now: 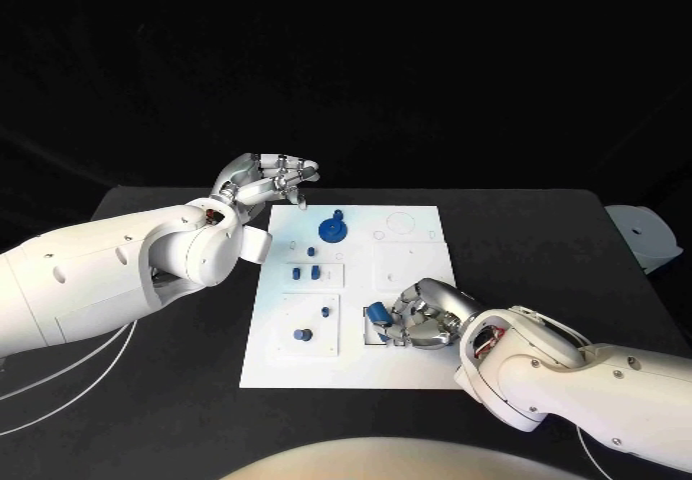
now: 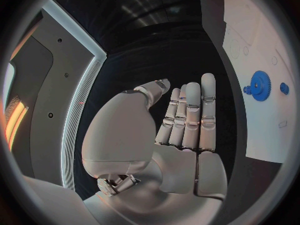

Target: Assemble the parts on the task board

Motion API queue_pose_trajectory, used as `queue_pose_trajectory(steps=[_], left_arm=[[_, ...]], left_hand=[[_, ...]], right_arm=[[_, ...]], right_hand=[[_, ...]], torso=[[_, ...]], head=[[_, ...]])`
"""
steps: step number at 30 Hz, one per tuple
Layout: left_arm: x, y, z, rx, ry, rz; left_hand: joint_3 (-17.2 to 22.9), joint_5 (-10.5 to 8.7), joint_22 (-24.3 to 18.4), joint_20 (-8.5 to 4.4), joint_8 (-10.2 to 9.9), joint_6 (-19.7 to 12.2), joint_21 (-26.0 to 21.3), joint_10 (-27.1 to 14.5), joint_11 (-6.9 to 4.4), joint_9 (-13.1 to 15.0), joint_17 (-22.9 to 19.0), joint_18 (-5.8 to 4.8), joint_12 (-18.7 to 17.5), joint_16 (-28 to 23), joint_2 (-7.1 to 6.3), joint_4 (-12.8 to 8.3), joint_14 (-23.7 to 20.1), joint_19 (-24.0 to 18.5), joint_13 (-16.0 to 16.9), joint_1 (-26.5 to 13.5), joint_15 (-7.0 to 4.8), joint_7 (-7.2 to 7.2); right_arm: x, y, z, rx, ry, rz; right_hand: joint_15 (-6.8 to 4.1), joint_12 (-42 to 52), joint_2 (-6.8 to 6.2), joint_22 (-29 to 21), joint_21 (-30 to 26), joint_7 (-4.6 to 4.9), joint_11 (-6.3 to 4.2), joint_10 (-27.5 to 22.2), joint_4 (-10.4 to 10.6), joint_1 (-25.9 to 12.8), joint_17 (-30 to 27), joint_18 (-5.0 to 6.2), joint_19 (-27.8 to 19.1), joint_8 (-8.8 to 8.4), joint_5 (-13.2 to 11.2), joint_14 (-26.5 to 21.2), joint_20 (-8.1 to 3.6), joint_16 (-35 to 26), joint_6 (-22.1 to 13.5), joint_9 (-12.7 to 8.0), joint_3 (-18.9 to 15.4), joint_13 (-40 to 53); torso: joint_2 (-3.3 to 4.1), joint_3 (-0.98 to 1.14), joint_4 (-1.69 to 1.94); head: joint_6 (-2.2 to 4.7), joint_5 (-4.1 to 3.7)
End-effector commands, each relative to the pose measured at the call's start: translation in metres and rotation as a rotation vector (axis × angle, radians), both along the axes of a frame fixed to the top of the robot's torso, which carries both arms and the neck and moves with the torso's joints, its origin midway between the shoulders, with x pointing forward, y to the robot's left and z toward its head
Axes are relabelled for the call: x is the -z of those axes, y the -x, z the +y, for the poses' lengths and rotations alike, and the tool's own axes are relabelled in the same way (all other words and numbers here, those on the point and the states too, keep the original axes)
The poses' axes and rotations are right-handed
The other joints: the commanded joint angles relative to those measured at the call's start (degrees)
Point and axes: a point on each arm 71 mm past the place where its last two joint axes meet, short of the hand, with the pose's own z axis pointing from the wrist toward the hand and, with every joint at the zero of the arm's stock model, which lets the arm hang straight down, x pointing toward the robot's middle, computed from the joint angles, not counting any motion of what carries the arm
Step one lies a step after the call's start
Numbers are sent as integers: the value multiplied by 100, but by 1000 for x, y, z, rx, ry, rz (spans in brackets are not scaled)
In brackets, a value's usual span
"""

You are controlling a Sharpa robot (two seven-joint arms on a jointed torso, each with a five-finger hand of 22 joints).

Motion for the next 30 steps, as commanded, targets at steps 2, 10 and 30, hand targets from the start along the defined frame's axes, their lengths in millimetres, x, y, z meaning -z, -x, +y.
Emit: queue_pose_trajectory(steps=[2, 10, 30], left_arm=[[-1, 1, -3, 23, 11, -2], [-1, 1, -2, 24, 8, -1], [-1, 1, -1, 19, 5, -3]], left_hand=[[-2, -8, -6, 26, 3, -41, -31, -39, -6, 6, -9, 84, 18, 29, 45, 3, -40, -6, 0, 13, -4, 4], [13, 1, -5, 26, 8, -42, -30, -46, -9, 9, -14, 85, 26, 34, 66, -5, -47, -8, -1, 34, -6, 1], [24, 3, -4, 24, 10, -42, -29, -47, -10, 10, -15, 85, 28, 35, 75, -13, -50, -8, -1, 48, -8, -1]], right_arm=[[3, 1, 1, -20, 24, 10], [2, -2, -1, -4, 18, -13], [-4, 4, -3, -62, -1, -79]], right_hand=[[-44, 14, -111, 1480, 0, -283, -50, 68, 5, -481, 866, -106, 566, 66, 12, 497, -49, 36, 223, 52, -325, 691], [-2, -284, 231, 1424, -197, -230, -18, -82, 6, -1198, 820, -64, 494, 164, -1035, 484, -21, 11, 23, 137, -1646, 537], [-35, -14, 630, 1455, -94, -280, -45, 70, -37, 986, 1016, -87, 533, 309, -632, 521, -35, 73, 25, 107, -2161, 747]], torso=[[0, -4, -1], [-1, -6, 7], [-2, 1, -7]], head=[[-2, 4], [-18, 6], [-20, 14]])
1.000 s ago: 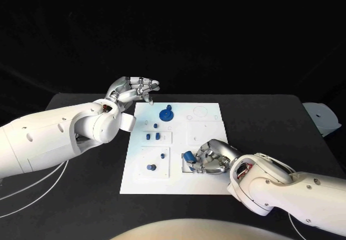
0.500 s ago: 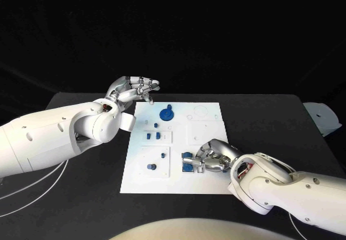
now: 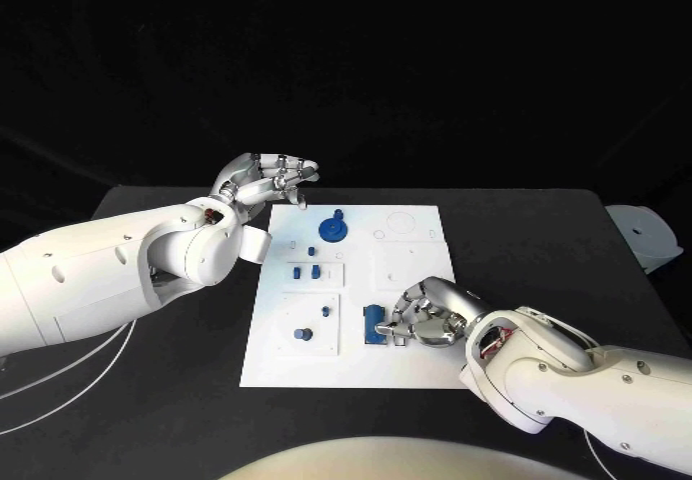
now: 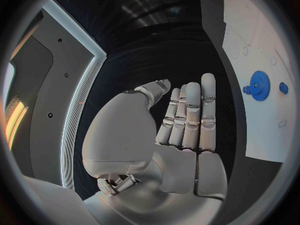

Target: Assemble the parts on the task board

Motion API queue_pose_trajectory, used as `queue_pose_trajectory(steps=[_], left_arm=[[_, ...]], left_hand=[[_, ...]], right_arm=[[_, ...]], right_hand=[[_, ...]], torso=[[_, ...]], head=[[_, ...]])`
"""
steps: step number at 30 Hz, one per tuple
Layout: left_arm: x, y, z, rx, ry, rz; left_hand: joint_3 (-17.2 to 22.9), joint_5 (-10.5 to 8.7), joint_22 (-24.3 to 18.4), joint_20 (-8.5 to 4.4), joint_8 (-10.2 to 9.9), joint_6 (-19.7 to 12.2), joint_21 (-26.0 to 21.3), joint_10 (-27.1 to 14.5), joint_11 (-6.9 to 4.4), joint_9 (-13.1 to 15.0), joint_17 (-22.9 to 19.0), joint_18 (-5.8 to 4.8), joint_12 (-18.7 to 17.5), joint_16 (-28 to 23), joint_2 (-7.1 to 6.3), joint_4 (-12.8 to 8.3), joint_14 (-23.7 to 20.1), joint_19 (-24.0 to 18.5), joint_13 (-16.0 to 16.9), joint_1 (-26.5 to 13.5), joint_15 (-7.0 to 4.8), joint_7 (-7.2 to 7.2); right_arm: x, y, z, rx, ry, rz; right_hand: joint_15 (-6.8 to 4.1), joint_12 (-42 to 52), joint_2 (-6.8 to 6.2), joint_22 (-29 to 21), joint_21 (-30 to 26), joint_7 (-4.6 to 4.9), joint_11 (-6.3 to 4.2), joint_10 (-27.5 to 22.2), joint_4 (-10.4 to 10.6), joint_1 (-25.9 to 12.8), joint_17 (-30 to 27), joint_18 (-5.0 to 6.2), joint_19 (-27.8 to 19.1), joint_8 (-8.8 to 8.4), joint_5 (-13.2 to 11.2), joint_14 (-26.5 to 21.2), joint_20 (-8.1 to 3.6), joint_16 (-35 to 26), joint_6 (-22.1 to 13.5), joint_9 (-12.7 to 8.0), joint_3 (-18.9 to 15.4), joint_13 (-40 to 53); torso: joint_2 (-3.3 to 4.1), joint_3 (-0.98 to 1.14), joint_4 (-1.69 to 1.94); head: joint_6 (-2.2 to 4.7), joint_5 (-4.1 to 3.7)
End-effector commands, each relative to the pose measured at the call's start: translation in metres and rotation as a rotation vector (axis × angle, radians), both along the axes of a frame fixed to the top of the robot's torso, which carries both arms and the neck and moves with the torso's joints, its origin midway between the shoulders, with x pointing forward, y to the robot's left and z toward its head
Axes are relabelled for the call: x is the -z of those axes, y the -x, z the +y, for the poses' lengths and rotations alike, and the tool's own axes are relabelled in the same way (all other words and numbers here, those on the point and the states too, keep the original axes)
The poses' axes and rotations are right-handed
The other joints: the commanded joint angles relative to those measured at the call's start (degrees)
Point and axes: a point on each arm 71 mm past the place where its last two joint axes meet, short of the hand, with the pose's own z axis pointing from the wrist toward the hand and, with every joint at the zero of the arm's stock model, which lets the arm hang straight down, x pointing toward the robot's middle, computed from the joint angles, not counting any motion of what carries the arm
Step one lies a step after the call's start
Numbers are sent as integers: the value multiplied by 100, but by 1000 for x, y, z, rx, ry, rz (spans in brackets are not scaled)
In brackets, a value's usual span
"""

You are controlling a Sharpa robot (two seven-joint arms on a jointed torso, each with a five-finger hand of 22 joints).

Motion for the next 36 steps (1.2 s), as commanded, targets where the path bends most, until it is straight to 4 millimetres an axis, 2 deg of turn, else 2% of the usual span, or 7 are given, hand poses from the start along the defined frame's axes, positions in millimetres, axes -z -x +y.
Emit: queue_pose_trajectory(steps=[1, 4, 10, 21, 27, 34, 36], left_arm=[[-1, 1, -2, 17, 6, -6], [-1, 1, -3, 17, 7, -6], [-1, 0, -3, 18, 7, -6], [-1, 0, -3, 17, 6, -6], [-1, 0, -2, 16, 6, -7], [-1, 0, -2, 15, 6, -7], [-1, 0, -2, 15, 6, -7]], left_hand=[[24, 3, -4, 24, 10, -41, -29, -47, -10, 6, -6, 85, 28, 35, 40, -13, -50, -7, -1, 12, -8, -1], [24, 3, -4, 24, 10, -41, -29, -47, -10, 6, -6, 85, 28, 35, 40, -13, -50, -7, -1, 12, -8, -1], [24, 3, -4, 24, 10, -41, -29, -47, -10, 6, -6, 85, 28, 35, 40, -13, -50, -7, -1, 12, -8, -1], [24, 3, -4, 24, 10, -41, -29, -47, -10, 6, -6, 85, 28, 35, 40, -13, -50, -7, -1, 12, -8, -1], [33, 0, 1, 23, 13, -46, -23, -54, -6, 8, -11, 84, 36, 40, 45, -20, -55, -8, -1, 20, -7, 5], [33, 0, 1, 23, 13, -46, -23, -54, -6, 8, -11, 84, 36, 40, 45, -20, -55, -8, -1, 20, -7, 5], [33, 0, 1, 23, 13, -46, -23, -54, -6, 8, -11, 84, 36, 40, 45, -20, -55, -8, -1, 20, -7, 5]], right_arm=[[-2, 2, 4, -54, 10, -35], [-1, 2, 5, -59, 18, -38], [-1, 2, 8, -63, 20, -40], [3, -2, 8, -60, 49, -38], [4, -3, 6, -57, 54, -39], [4, -2, 4, -58, 53, -37], [3, -2, 4, -56, 50, -40]], right_hand=[[-15, 53, 11, 1457, 34, -28, -9, 108, 10, 124, 1019, -87, 534, 21, -129, 501, -37, 26, 25, -11, -2, 730], [-30, 132, 36, 1472, 87, -52, -30, 149, -3, 310, 1052, -98, 553, 41, -178, 508, -49, 38, 59, -21, 25, 784], [-32, 168, 40, 1480, 117, -54, -32, 166, 4, 323, 1069, -104, 564, 45, -182, 511, -51, 45, 67, -22, 24, 808], [-51, 198, 88, 1486, 138, -79, -54, 185, 3, 462, 1085, -109, 571, 56, -171, 515, -66, 51, 94, -38, 47, 830], [-56, 211, 85, 1489, 148, -84, -59, 190, -6, 557, 1091, -111, 574, 52, -168, 515, -73, 53, 92, -50, 55, 840], [-58, 215, 84, 1489, 147, -86, -62, 191, -7, 608, 1094, -111, 574, 51, -148, 516, -76, 54, 92, -57, 60, 844], [-59, 216, 77, 1490, 151, -87, -63, 192, -10, 630, 1093, -112, 576, 50, -142, 516, -77, 54, 92, -60, 59, 846]], torso=[[1, 3, -8], [-3, 2, -11], [0, 2, 9], [-1, -6, -2], [0, 2, 2], [0, 3, -14], [0, 2, -9]], head=[[-13, 7], [-11, 1], [-8, -11], [-7, -1], [-14, 5], [-8, 4], [-3, -4]])
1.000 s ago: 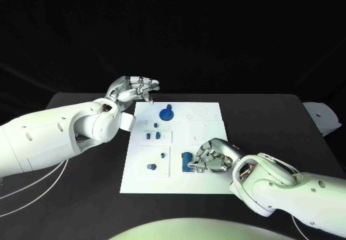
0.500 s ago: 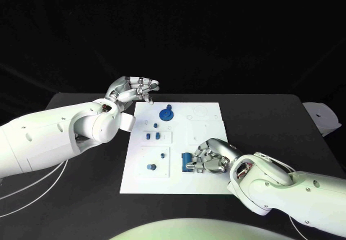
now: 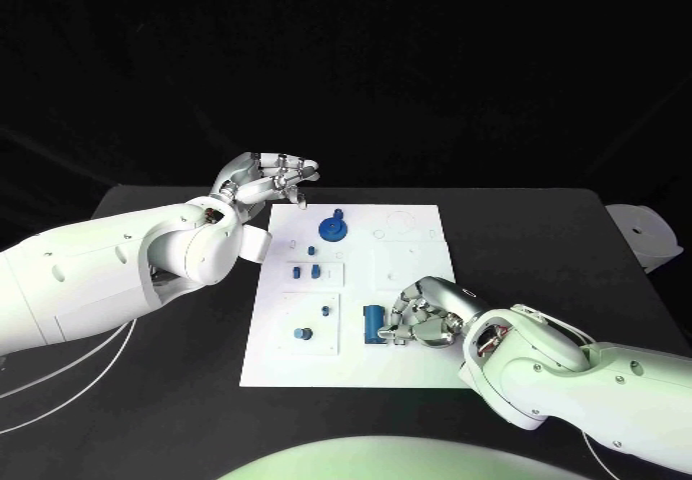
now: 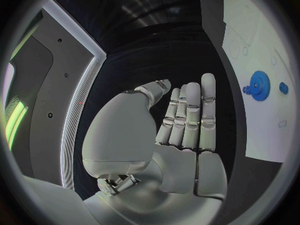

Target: Assemble the parts on the task board

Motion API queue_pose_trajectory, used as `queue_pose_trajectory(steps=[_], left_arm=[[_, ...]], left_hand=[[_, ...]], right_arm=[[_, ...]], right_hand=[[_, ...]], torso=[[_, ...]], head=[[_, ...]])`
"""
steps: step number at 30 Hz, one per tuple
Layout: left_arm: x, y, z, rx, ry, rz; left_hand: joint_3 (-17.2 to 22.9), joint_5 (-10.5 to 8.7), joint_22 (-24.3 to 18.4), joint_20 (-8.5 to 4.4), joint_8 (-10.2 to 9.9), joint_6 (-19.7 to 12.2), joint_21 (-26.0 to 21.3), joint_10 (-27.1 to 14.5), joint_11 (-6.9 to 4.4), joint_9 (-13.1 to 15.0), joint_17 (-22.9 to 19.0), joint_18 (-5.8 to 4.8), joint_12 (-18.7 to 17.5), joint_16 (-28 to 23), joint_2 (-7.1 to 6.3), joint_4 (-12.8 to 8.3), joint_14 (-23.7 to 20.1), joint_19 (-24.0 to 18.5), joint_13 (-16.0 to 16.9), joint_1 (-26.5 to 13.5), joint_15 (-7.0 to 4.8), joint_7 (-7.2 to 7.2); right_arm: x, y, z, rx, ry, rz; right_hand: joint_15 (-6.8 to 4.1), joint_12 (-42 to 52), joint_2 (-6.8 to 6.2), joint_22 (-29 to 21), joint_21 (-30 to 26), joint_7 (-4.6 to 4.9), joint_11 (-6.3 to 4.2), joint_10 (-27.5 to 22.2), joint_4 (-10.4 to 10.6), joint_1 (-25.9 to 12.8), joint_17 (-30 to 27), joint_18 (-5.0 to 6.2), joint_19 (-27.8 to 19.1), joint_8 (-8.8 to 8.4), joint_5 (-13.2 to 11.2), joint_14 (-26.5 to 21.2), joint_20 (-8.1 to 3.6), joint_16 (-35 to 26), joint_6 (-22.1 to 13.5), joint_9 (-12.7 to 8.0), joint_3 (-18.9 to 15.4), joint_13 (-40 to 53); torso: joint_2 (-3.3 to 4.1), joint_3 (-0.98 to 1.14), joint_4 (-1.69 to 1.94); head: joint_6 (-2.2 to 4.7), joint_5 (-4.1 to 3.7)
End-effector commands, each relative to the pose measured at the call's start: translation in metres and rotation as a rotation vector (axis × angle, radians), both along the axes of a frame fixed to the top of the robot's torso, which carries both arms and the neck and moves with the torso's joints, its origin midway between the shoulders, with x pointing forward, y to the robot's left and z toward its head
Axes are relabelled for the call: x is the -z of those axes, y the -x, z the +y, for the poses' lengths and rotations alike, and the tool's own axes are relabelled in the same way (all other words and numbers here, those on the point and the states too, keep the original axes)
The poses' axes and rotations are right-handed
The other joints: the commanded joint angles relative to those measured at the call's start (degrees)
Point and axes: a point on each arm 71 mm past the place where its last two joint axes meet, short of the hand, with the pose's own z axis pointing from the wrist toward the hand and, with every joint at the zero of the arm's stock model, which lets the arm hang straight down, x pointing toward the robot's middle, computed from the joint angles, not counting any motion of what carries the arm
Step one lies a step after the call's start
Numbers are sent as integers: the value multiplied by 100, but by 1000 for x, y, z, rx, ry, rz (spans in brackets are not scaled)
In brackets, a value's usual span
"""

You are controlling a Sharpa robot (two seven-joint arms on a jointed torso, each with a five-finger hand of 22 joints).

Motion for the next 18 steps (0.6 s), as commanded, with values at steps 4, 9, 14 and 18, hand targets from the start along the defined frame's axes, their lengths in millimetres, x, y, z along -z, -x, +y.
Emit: queue_pose_trajectory(steps=[4, 9, 14, 18], left_arm=[[-1, 0, -2, 16, 7, -8], [-1, 0, -1, 14, 6, -8], [-1, 0, 0, 14, 6, -8], [-1, 1, 0, 16, 7, -9]], left_hand=[[17, 0, 1, 23, 13, -46, -23, -33, 15, 9, -5, 84, 36, 18, 45, -4, -34, -8, -1, 20, 14, 5], [17, 0, 1, 23, 13, -46, -23, -33, 15, 9, -5, 84, 36, 18, 45, -4, -34, -8, -1, 20, 14, 5], [18, -2, 3, 23, 16, -46, -21, -34, 16, 10, -7, 84, 41, 21, 47, -1, -35, -9, -1, 15, 15, 5], [18, -2, 3, 23, 16, -46, -21, -34, 16, 10, -7, 84, 41, 21, 47, -1, -35, -9, -1, 15, 15, 5]], right_arm=[[-4, 1, -4, 3, -22, -34], [-15, 0, -22, 41, -67, -82], [-24, -6, -52, 79, -31, -91], [-25, -7, -72, 96, 29, -99]], right_hand=[[-39, -72, -14, 1475, -27, -13, -28, 136, 6, 112, 1075, -103, 562, 7, 76, 532, -38, 15, 9, -26, 19, 801], [1, -166, -9, 1470, -46, 62, 28, 83, 32, 145, 1084, -99, 555, -124, 197, 533, -17, 18, -143, -108, -7, 749], [105, -182, 56, 1469, -50, 210, 153, 72, 28, 143, 1079, -99, 553, -453, 200, 531, 64, 15, -357, -296, -42, 745], [126, -172, 70, 1478, -18, 233, 175, 78, 35, 119, 1100, -105, 564, -519, 169, 535, 85, 23, -355, -336, -62, 752]], torso=[[-1, 3, 1], [-8, 0, -4], [-17, -9, -28], [-11, -14, -37]], head=[[21, -31], [28, -61], [53, -131], [60, -189]])
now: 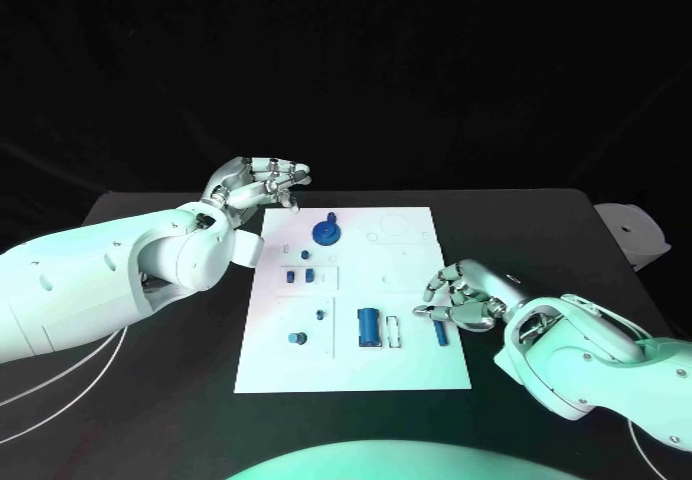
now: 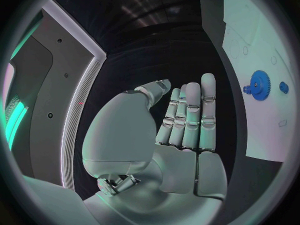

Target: Assemble the parts on the task board

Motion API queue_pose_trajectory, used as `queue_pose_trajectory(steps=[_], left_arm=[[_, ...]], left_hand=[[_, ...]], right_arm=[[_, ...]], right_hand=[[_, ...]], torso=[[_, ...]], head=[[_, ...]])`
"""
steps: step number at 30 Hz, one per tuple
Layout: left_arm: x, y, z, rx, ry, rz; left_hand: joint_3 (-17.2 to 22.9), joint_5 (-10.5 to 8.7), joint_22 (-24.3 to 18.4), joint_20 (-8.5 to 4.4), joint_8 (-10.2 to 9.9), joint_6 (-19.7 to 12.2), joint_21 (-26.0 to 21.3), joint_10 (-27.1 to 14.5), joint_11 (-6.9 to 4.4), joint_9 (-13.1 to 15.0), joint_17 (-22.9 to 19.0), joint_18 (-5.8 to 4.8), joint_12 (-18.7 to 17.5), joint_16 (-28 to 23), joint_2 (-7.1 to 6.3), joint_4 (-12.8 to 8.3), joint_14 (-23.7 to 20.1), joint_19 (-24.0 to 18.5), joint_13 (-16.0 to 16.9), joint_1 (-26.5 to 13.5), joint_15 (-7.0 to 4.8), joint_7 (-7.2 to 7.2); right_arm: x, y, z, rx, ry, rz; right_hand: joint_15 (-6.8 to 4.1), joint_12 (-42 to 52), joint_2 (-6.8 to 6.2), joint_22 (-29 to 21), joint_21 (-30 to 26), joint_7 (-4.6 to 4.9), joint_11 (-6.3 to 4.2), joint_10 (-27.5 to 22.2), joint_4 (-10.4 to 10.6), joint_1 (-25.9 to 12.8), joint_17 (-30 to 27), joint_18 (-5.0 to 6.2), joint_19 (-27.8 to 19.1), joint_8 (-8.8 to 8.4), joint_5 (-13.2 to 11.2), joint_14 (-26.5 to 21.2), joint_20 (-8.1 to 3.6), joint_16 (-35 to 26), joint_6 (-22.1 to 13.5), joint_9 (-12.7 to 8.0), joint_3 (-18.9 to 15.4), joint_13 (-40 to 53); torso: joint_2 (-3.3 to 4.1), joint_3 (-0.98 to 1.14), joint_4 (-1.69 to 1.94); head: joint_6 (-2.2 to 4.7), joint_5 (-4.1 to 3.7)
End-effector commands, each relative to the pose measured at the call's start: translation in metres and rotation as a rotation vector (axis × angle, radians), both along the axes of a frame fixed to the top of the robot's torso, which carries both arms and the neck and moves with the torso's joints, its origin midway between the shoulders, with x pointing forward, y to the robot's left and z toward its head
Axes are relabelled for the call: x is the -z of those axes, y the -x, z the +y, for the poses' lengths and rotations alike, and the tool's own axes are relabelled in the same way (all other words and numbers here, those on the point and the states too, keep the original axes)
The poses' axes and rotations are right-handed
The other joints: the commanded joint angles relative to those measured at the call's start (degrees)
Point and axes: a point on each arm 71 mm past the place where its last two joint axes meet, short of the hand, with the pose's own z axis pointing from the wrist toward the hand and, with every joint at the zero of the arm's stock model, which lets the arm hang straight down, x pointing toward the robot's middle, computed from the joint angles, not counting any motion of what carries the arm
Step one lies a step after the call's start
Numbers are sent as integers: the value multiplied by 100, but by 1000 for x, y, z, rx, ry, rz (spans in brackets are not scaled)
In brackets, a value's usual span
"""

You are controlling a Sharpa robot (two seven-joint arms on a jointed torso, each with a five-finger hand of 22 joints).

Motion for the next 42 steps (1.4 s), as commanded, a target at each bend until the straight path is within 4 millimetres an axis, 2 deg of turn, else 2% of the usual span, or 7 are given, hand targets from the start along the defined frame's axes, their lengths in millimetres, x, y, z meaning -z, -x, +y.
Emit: queue_pose_trajectory(steps=[1, 6, 11, 18, 32, 37, 42], left_arm=[[-2, 1, -2, 20, 9, -9], [-2, 2, -2, 21, 5, -12], [-2, 2, -2, 25, 3, -15], [-2, 2, -2, 30, -3, -15], [-2, 3, -1, 31, -5, -17], [-3, 4, 0, 31, -7, -17], [-3, 4, 0, 32, -8, -18]], left_hand=[[18, -2, 2, 23, 16, -46, -21, -34, 15, 5, -8, 83, 20, 21, 47, -2, -36, -9, -1, 15, 15, 5], [16, -3, 3, 25, 20, -41, -21, -35, 16, 7, -9, 82, 23, 23, 48, 3, -37, -10, 0, 8, 16, 4], [16, -3, 3, 25, 20, -41, -21, -35, 16, 7, -9, 82, 23, 23, 48, 3, -37, -10, 0, 8, 16, 4], [16, -3, 3, 25, 20, -41, -21, -35, 16, 7, -9, 82, 23, 23, 48, 3, -37, -10, 0, 8, 16, 4], [15, -4, 4, 26, 27, -33, -21, -39, 16, 9, -10, 82, 24, 25, 49, 8, -38, -12, -1, 0, 17, 2], [15, -4, 4, 26, 30, -31, -20, -42, 15, 11, -12, 82, 25, 27, 50, 10, -39, -13, -1, -3, 17, 0], [14, -4, 4, 26, 30, -33, -20, -44, 15, 11, -12, 82, 25, 28, 49, 10, -39, -13, -2, -3, 17, -1]], right_arm=[[0, 2, -9, -23, 43, -11], [4, 7, -27, -10, 110, -8], [9, 11, -31, -8, 147, -3], [22, 16, -25, -17, 169, 41], [34, 16, -13, -26, 175, 61], [38, 15, -9, -38, 204, 53], [41, 14, -5, -55, 233, 48]], right_hand=[[47, 47, 42, 1483, 31, 5, 34, 65, 10, -20, 1101, -109, 569, -35, -2, 517, 22, 25, -22, -13, -38, 325], [55, 101, 68, 1495, 74, 7, 38, 96, 12, -36, 1137, -118, 585, -78, -12, 525, 34, 39, 21, -44, -48, 359], [58, 92, 94, 1497, 82, 2, 37, 97, 15, -79, 1140, -120, 587, -124, -23, 525, 45, 40, 93, -78, -76, 354], [56, 64, 96, 1489, 53, -3, 34, 86, 19, -160, 1130, -113, 577, -171, -38, 523, 51, 37, 165, -111, -137, 339], [49, 66, 144, 1488, 52, -25, 19, 88, 9, -160, 1132, -113, 576, -186, 3, 523, 51, 37, 243, -124, -143, 342], [26, 59, 152, 1489, 54, -58, -9, 86, -15, -43, 1136, -113, 577, -204, -33, 523, 38, 38, 322, -135, -137, 340], [-6, 65, 194, 1493, 67, -97, -46, 91, -62, 245, 1148, -116, 582, -236, -44, 526, 11, 42, 390, -151, -53, 348]], torso=[[1, -9, -24], [-4, -3, -35], [-10, 0, -58], [-3, -12, -45], [-1, -10, -39], [-2, -17, -48], [-6, -8, -42]], head=[[-1, -69], [12, -141], [6, -134], [2, -120], [-12, -118], [-27, -114], [-41, -112]])
